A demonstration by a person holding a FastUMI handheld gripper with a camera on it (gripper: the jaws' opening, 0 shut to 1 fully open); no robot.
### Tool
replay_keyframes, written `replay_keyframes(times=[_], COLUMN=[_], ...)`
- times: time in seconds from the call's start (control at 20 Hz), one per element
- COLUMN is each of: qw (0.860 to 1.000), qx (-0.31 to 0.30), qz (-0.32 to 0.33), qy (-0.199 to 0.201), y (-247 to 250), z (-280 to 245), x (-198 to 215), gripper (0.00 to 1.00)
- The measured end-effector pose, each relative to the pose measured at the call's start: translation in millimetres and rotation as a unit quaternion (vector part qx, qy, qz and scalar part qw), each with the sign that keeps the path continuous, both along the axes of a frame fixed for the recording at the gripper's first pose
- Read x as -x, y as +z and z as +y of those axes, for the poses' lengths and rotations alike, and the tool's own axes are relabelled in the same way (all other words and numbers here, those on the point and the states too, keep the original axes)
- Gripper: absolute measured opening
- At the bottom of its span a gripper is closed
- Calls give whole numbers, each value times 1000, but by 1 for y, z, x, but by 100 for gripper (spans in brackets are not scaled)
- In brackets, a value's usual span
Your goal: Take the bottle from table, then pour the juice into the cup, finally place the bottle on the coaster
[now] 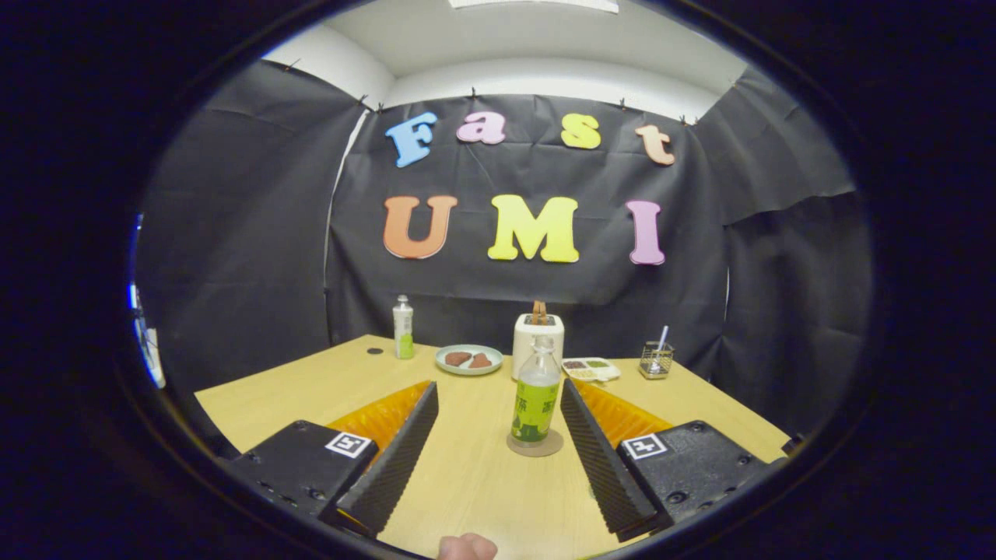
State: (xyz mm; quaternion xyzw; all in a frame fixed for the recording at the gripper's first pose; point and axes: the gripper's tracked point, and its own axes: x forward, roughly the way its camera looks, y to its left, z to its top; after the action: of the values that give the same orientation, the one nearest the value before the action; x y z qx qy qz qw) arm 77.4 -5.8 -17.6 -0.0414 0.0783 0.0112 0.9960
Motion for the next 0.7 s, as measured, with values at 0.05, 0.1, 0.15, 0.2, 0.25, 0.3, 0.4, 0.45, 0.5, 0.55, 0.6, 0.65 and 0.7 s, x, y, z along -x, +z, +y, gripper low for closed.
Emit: replay_keyframes(times=[0.05, 0.1, 0.15, 0.2, 0.25, 0.3, 0.4, 0.45, 0.5, 0.55, 0.6, 0.65, 0.7], qw=[1000, 1000, 1000, 999, 999, 999, 1000, 1000, 1000, 1000, 999, 999, 999], qx=[-2, -5, -9, -13, -12, -10, -9, -11, -12, -11, -9, -5, -2], qz=[-10, -19, -27, -29, -31, -31, -26, -24, -24, -24, -25, -27, -28], qy=[2, 2, 4, 6, 6, 5, 7, 10, 13, 15, 19, 21, 23], y=[8, 16, 21, 24, 25, 25, 21, 19, 18, 17, 18, 18, 18], z=[1, 2, 4, 6, 6, 5, 7, 10, 13, 14, 16, 18, 18], x=[10, 18, 26, 31, 36, 39, 45, 47, 48, 49, 49, 48, 48], gripper=[100, 100, 100, 100, 100, 100, 100, 100, 100, 100, 100, 100, 100])
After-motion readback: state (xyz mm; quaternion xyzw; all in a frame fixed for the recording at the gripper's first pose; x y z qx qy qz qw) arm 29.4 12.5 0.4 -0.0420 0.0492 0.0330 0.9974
